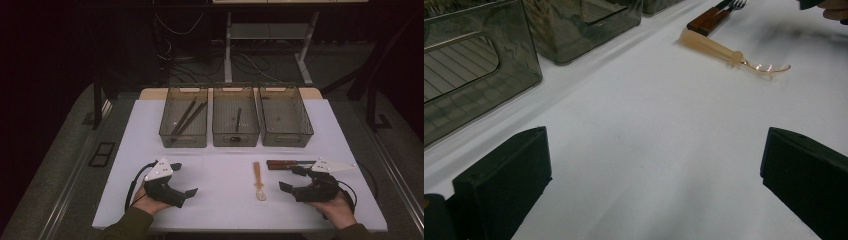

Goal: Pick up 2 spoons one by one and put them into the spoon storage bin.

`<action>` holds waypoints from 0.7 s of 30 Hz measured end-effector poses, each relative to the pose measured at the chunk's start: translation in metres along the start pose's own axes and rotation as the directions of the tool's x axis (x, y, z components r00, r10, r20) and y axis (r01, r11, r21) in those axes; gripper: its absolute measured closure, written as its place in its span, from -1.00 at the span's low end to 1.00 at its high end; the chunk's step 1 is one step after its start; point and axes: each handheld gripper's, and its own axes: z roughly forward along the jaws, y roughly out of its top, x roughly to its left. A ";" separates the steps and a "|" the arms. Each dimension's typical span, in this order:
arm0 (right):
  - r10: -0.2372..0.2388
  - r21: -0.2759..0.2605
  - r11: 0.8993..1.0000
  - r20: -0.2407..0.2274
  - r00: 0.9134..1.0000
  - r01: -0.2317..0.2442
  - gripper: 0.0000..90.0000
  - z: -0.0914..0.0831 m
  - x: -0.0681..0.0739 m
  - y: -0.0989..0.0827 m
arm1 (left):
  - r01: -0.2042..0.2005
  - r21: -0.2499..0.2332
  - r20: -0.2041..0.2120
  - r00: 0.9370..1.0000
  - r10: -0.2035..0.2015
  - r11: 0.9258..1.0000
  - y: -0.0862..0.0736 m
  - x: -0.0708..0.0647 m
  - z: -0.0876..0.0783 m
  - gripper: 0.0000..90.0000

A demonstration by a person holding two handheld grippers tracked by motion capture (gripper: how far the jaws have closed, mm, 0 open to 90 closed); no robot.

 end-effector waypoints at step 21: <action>0.002 0.055 0.998 0.013 1.000 -0.003 1.00 0.036 -0.005 0.035 | -0.003 0.028 0.011 1.000 0.003 1.000 0.001 -0.001 0.005 -1.00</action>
